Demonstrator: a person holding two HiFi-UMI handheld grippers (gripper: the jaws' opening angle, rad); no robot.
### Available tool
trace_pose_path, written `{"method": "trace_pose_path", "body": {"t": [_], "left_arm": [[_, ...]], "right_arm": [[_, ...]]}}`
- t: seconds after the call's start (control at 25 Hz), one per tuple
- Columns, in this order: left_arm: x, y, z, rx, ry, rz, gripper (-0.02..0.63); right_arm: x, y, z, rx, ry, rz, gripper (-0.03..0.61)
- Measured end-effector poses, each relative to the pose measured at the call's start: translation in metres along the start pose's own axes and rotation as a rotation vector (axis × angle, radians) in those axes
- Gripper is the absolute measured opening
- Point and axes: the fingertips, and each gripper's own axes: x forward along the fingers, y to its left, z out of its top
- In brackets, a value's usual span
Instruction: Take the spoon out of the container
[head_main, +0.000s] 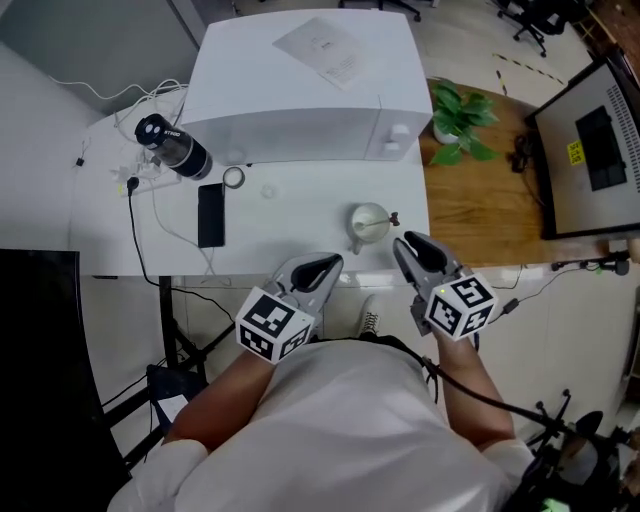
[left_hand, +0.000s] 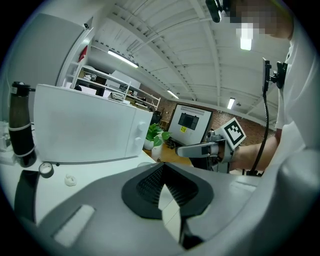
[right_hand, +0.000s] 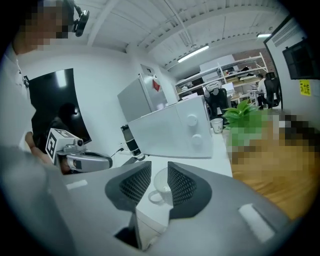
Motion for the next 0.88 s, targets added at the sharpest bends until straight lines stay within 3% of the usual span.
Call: {"method": "trace_pose_path", "body": {"t": [0.28, 0.88], "left_arm": [[0.005, 0.02, -0.004, -0.043, 0.016, 0.019, 0.003], [0.022, 0.044, -0.005, -0.075, 0.034, 0.026, 0.003]], "right_arm": [[0.021, -0.034, -0.012, 0.036, 0.055, -0.044, 0.121], [0.042, -0.053, -0.019, 0.05, 0.101, -0.056, 0.126]]}}
